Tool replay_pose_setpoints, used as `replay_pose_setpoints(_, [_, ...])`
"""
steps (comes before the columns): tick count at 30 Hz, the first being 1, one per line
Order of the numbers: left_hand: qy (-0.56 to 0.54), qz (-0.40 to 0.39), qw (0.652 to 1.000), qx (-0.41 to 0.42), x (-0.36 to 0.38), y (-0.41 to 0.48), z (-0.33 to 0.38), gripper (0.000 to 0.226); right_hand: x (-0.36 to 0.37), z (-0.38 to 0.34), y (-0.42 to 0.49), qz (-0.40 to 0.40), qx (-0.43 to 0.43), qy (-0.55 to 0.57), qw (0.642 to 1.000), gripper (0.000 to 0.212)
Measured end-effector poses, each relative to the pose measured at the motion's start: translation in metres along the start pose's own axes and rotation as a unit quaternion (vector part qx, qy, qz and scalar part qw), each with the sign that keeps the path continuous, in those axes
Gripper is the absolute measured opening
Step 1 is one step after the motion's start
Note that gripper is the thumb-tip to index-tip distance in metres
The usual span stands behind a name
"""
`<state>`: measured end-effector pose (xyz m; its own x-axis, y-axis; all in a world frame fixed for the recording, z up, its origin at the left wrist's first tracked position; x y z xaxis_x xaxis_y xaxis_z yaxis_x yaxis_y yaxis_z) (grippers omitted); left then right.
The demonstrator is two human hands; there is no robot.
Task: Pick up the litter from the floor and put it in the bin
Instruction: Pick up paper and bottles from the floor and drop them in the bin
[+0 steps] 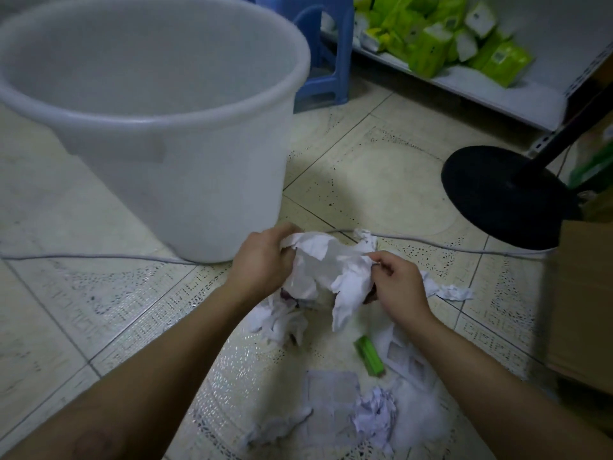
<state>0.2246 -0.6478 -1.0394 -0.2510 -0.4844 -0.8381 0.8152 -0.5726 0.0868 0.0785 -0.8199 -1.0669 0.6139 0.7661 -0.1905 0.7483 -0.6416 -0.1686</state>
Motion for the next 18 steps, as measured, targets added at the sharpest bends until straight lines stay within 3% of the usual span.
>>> replay_pose_setpoints(6, [-0.147, -0.084, 0.985, 0.019, -0.052, 0.01, 0.042, 0.03, 0.005, -0.077, 0.003, -0.019, 0.004, 0.163, 0.986, 0.018])
replay_pose_setpoints(8, [-0.161, -0.112, 0.979, 0.048, -0.074, 0.012, 0.062, 0.019, 0.006, -0.111, 0.001, -0.034, -0.033, 0.168, 0.985, 0.017])
replay_pose_setpoints(10, [-0.167, -0.13, 0.975, 0.07, -0.099, 0.014, 0.08, 0.027, 0.005, -0.145, 0.001, -0.034, -0.084, 0.128, 0.988, 0.015])
replay_pose_setpoints(12, [-0.135, -0.1, 0.981, 0.094, -0.129, 0.02, 0.094, 0.029, 0.003, -0.178, 0.002, -0.026, -0.127, 0.095, 0.987, 0.02])
replay_pose_setpoints(15, [-0.039, 0.011, 0.991, 0.124, -0.182, 0.033, 0.109, 0.014, 0.002, -0.225, 0.007, -0.015, -0.174, 0.092, 0.98, 0.031])
replay_pose_setpoints(18, [0.057, 0.108, 0.981, 0.15, -0.23, 0.04, 0.111, 0.021, 0.017, -0.269, 0.011, -0.037, -0.216, 0.105, 0.97, 0.034])
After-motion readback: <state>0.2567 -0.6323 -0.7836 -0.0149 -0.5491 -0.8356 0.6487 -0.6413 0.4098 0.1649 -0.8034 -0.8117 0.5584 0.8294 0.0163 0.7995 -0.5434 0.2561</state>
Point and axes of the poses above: each hand's wrist, its own y-axis towards the middle knuckle, its own x-axis out of the palm, z = x × y, the point moved 7 cm from there along y, towards the middle knuckle, and after that the axes turned 10 degrees about y, right-handed, at the moved point
